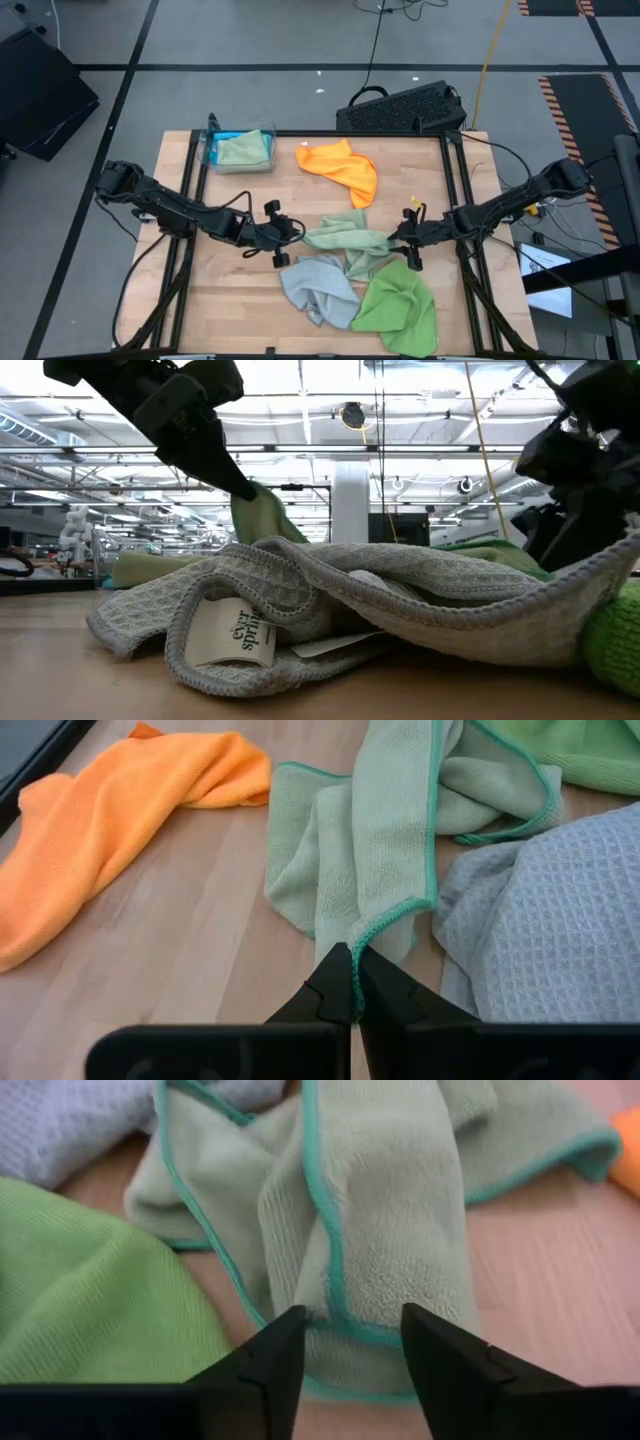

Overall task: Fold microfiber towels
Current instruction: Fold the light green microfiber cloth

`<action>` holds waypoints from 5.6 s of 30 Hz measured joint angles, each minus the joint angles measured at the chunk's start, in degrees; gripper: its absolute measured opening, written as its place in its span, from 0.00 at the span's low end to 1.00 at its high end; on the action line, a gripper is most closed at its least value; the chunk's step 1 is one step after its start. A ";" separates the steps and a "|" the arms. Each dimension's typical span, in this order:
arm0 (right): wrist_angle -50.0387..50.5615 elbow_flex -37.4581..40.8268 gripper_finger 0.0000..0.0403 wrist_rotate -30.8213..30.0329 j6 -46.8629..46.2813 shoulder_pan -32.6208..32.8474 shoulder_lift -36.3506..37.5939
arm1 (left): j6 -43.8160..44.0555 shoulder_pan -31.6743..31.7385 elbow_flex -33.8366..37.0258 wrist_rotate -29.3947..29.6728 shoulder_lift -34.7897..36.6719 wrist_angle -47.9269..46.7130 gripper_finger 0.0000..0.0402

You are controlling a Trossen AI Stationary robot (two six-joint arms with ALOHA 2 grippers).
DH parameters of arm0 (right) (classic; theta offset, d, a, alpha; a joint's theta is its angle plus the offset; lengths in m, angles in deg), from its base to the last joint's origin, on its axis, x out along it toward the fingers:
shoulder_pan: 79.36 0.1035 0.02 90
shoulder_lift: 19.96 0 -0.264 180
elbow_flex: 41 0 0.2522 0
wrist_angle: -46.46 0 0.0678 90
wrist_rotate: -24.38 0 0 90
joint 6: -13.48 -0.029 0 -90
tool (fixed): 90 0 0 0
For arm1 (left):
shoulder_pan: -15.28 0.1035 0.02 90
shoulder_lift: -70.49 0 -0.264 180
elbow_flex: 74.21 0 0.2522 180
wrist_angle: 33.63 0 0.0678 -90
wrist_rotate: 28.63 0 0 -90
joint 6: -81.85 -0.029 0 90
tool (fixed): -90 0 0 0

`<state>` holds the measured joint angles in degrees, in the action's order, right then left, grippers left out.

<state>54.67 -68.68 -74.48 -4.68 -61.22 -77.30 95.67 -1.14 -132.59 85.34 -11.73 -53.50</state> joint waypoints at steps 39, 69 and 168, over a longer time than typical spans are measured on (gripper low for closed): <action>45.79 -44.05 0.00 -22.72 19.14 0.05 6.49 | -28.01 2.53 -8.50 1.64 17.36 15.68 0.02; 36.38 -44.53 0.00 -33.99 37.69 -19.89 4.81 | -23.47 24.32 -22.71 13.72 6.50 -14.15 0.02; 10.12 -2.47 0.18 25.62 6.36 -29.58 2.80 | -3.59 18.91 4.02 -12.03 -3.98 1.07 0.03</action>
<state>64.79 -71.15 -48.86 1.68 -90.80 -74.50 92.08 17.76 -128.57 73.31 -15.70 -52.43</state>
